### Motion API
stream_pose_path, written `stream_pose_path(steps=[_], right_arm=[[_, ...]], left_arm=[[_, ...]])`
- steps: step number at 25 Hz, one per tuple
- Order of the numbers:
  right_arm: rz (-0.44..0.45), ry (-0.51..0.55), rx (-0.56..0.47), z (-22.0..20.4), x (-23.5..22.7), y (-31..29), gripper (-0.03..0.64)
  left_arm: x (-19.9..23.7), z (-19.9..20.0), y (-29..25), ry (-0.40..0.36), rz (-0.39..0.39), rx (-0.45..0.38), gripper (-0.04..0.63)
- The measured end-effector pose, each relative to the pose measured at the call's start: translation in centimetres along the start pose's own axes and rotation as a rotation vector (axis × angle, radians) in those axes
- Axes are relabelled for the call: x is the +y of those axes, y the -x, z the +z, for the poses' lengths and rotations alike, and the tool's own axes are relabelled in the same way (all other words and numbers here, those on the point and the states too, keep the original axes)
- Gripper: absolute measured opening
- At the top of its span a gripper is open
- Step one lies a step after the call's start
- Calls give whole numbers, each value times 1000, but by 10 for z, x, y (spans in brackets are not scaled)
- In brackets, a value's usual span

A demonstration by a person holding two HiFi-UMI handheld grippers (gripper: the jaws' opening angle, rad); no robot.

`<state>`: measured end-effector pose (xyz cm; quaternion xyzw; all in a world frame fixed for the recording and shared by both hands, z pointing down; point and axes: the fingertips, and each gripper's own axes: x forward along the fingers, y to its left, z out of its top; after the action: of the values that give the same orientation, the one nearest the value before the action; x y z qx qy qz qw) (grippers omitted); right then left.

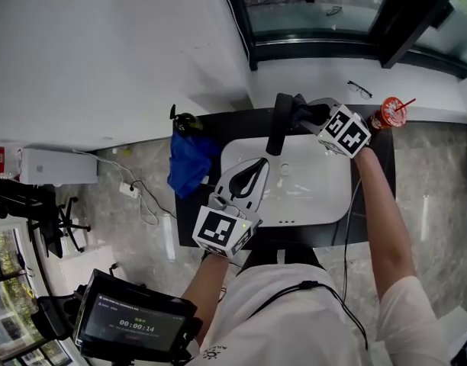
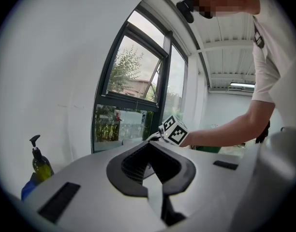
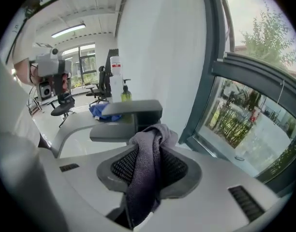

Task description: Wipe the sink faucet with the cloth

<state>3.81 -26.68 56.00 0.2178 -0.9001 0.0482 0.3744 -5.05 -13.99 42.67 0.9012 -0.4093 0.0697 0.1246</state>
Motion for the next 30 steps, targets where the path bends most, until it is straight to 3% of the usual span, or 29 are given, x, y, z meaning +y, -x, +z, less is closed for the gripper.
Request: stream_pose_path(steps=[5,7,11,14,22,25,30], right_arm=[[-29,-43,-150,29,-11,36,120],[-66,-73,-154,24,-22,42,120],[-109,-55,31,-23,-29,20,120],[-90,-35,172,-59,-17,-10,120],[-56,-40,295,-76,5,-70,121],[-46,-26,275,-68,4,-75,121],[-24,-39,107,-38,4,-44,120]], left_arm=[[-6,4,-4,4,-17,-15,-6],[-7,6,-4,5,-20,-17,-6],[-8,3,1,-9,-11,-7,-6],[-7,0,6,-7,0,2,-7],[7,-6,18,6,44,14,-6],[9,-8,20,10,50,18,-6],[6,-11,18,10,38,19,-6]])
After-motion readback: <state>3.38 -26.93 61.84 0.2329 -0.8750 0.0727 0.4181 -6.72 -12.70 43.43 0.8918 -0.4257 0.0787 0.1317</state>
